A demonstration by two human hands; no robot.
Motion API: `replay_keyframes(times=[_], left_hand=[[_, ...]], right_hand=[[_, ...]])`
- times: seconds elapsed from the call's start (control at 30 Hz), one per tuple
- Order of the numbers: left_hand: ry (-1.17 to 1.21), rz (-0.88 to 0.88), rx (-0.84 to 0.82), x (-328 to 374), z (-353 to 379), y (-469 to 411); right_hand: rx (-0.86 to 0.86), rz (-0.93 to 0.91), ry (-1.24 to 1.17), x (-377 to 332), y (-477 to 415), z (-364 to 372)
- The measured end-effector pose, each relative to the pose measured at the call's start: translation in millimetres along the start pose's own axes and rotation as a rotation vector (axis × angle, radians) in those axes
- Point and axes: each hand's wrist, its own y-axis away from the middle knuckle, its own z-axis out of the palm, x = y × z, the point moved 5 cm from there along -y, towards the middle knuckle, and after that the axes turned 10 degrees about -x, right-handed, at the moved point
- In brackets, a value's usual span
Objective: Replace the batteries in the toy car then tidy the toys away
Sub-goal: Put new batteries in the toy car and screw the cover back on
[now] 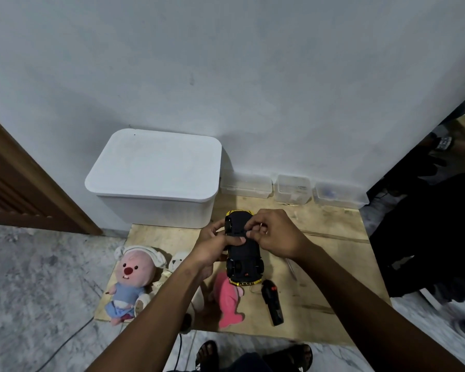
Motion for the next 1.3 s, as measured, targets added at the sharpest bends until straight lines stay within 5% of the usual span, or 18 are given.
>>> replay_keyframes(times=[0.37,0.5,0.6,0.8,0.97,1.17,1.3], left_hand=[[-0.021,0.003,0.01,1.8,1.0,-4.6],[0.017,0.07,0.017,0.5,2.1,-7.2],[0.009,0.091,-0.022,-3.3,0.1,-9.5],[-0.132,0.083,-0.052,-3.4,3.1,-11.7],[-0.201,0.064,-0.054,-3.3,6.0,-15.9],[-0.218,0.112,-0.014,-2.6,2.0,-19.9],[-0.236,0.148,0.004,-2.2,0.1,-18.2]], right_hand=[[-0.09,-0.019,0.151,1.6,-14.3,-9.4],[0.215,0.076,-0.251,39.5,-10.5,-31.8],[0.376,0.207,-0.29,89.6,-1.3,-32.8],[0.016,0.6,-0.09,179.2,4.0,31.5],[-0.103,0.663,-0.045,201.6,1.9,71.6],[-0.088,0.67,-0.078,211.7,-1.0,84.8],[0.068,0.556,-0.22,193.2,-4.2,59.7]])
